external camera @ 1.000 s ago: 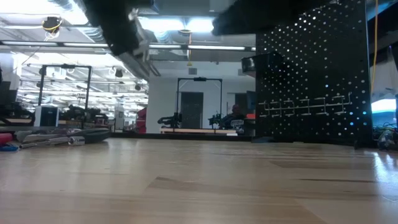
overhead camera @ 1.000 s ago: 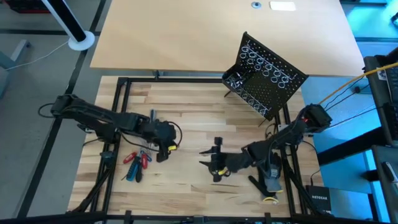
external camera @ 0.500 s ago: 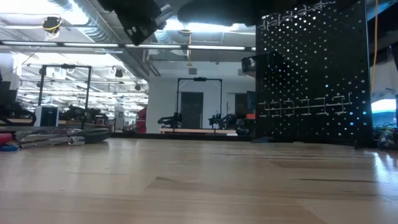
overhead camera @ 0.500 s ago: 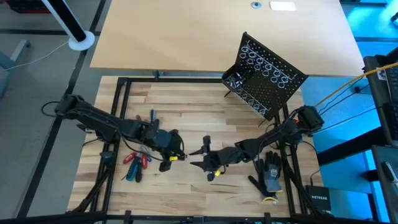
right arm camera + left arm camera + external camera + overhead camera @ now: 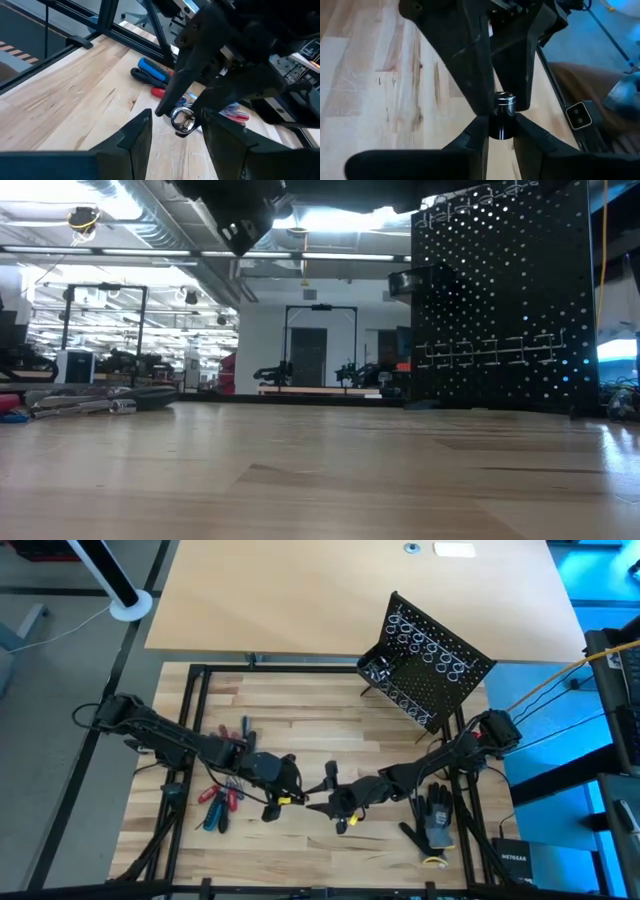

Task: Hang tools onto peg board
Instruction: Put the socket into the black pegboard bin

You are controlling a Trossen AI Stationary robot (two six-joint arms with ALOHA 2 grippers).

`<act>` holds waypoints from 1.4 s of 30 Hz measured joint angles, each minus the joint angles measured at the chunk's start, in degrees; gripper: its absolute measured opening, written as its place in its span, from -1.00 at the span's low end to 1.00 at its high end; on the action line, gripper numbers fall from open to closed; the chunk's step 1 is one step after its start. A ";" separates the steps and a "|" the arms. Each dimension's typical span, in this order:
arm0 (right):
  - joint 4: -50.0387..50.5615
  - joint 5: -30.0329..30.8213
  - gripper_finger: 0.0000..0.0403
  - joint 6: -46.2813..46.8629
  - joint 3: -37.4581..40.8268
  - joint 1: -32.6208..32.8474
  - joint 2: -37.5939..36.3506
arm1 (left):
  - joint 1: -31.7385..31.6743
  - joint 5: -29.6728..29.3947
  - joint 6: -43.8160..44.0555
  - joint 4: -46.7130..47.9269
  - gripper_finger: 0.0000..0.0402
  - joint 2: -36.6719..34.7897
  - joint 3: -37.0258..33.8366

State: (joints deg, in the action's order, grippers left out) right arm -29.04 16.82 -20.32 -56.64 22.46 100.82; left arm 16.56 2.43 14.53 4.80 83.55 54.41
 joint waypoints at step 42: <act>-2.58 -2.16 -0.60 -14.77 0.00 -0.48 2.34 | -0.04 0.19 1.52 -0.28 -0.69 0.04 -0.11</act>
State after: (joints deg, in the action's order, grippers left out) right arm -31.62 14.66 -35.09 -56.64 21.98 103.15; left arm 16.51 2.61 16.05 4.52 83.59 54.30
